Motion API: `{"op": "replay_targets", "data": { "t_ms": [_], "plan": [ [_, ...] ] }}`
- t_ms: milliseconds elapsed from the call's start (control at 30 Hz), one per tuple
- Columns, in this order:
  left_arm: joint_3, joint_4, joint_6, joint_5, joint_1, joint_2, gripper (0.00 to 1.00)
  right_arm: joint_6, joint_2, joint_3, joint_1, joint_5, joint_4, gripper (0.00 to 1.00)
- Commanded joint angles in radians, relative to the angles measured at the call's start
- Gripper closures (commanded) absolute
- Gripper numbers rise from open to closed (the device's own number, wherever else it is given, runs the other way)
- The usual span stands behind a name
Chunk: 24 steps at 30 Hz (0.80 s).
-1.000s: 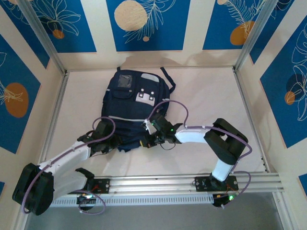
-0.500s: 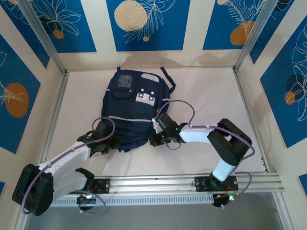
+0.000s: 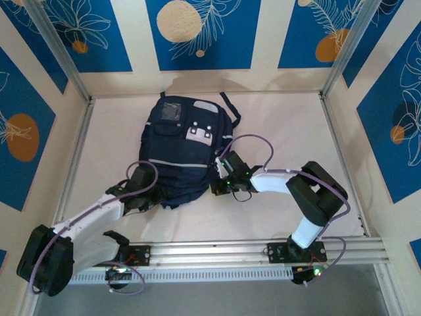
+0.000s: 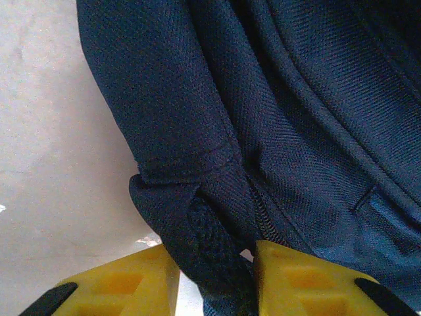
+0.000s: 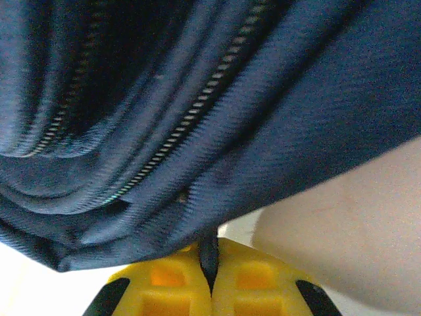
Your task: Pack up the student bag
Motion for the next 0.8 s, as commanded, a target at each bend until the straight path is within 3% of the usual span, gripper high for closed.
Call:
{"op": "replay_targets", "data": {
  "t_ms": [0, 767],
  "plan": [
    [-0.019, -0.076, 0.012, -0.064, 0.013, 0.013, 0.68, -0.013, -0.03, -0.034, -0.035, 0.039, -0.021, 1.0],
    [-0.044, -0.055, 0.006, -0.047, 0.016, 0.01, 0.69, 0.029, -0.012, -0.077, -0.204, 0.05, 0.077, 1.0]
  ]
}}
